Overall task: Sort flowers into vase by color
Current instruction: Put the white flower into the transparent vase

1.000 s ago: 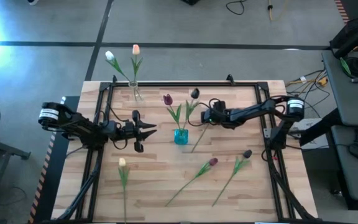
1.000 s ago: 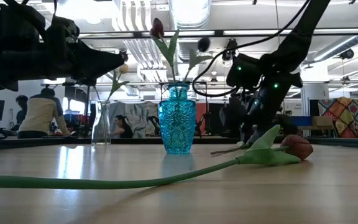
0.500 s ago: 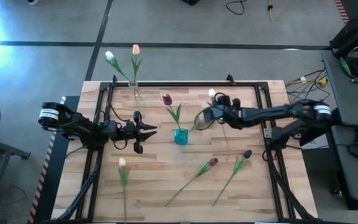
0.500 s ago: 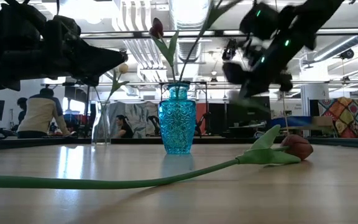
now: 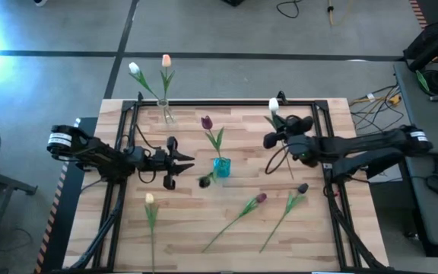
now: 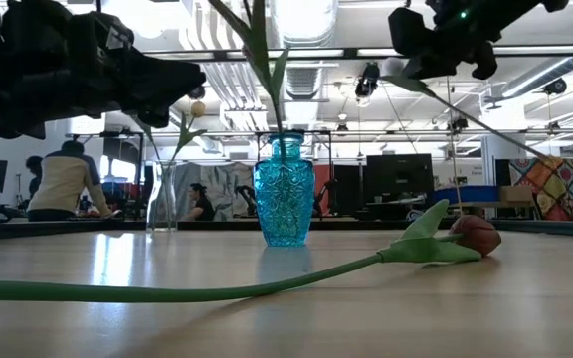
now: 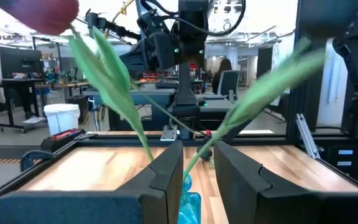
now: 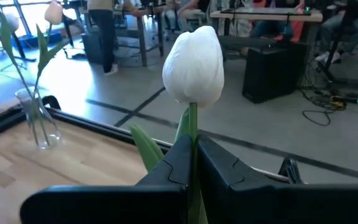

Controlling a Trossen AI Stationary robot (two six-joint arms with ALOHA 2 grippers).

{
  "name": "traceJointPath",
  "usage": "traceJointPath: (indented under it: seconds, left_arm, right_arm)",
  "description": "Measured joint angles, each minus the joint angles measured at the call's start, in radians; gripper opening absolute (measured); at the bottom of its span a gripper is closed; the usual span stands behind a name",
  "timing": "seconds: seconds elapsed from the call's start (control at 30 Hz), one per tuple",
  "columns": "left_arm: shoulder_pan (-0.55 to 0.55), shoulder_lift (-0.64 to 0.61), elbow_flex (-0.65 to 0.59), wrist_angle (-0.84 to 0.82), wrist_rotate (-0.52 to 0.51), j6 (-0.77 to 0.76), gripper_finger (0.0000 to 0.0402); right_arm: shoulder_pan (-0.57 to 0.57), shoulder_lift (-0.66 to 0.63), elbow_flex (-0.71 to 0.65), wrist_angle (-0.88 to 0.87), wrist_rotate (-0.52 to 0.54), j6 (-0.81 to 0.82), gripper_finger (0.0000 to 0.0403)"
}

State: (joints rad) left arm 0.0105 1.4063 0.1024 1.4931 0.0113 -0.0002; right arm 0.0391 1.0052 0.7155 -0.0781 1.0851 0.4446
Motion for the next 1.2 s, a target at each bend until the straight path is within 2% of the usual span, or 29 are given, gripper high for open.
traceJointPath:
  seconds: [0.13,0.2,0.3,0.43,0.53,0.63,0.73,0.9,1.03,1.13,1.2]
  left_arm:
    - [0.0,0.0,0.0,0.0,0.0,0.001,0.0076]
    - [0.0,0.0,0.0,0.001,0.0,0.001,0.0076]
    - [0.0,-0.001,0.0,0.001,0.0,0.007,0.0076]
    - [-0.002,-0.001,-0.002,-0.003,0.039,0.016,0.0076]
    - [-0.009,-0.001,-0.003,-0.018,0.097,0.018,0.0076]
    - [-0.033,-0.001,-0.003,-0.041,0.163,0.043,0.0076]
    - [-0.077,-0.001,0.011,-0.096,0.162,0.067,0.0076]
    - [-0.165,-0.001,0.077,-0.237,0.083,0.141,0.0076]
    - [-0.198,-0.001,0.132,-0.287,0.065,0.175,0.0076]
    - [-0.208,-0.001,0.159,-0.29,0.066,0.175,0.0076]
    - [-0.21,-0.001,0.169,-0.29,0.066,0.175,0.0076]
  right_arm:
    - [0.03,0.034,0.0,0.128,-0.022,-0.146,0.0013]
    - [0.068,0.044,0.0,0.233,-0.067,-0.261,0.0013]
    - [0.153,0.062,0.0,0.404,-0.143,-0.416,0.0013]
    - [0.293,0.112,0.0,0.603,-0.151,-0.588,0.0013]
    - [0.383,0.173,0.0,0.721,-0.163,-0.68,0.0013]
    - [0.45,0.237,0.0,0.811,-0.225,-0.734,0.0013]
    - [0.507,0.293,0.0,0.921,-0.275,-0.786,0.0013]
    - [0.609,0.348,0.066,0.975,-0.255,-0.922,0.0013]
    - [0.666,0.378,0.143,0.98,-0.222,-0.993,0.0013]
    - [0.673,0.417,0.192,0.98,-0.24,-1.008,0.0013]
    - [0.669,0.447,0.21,0.979,-0.294,-1.0,0.0013]
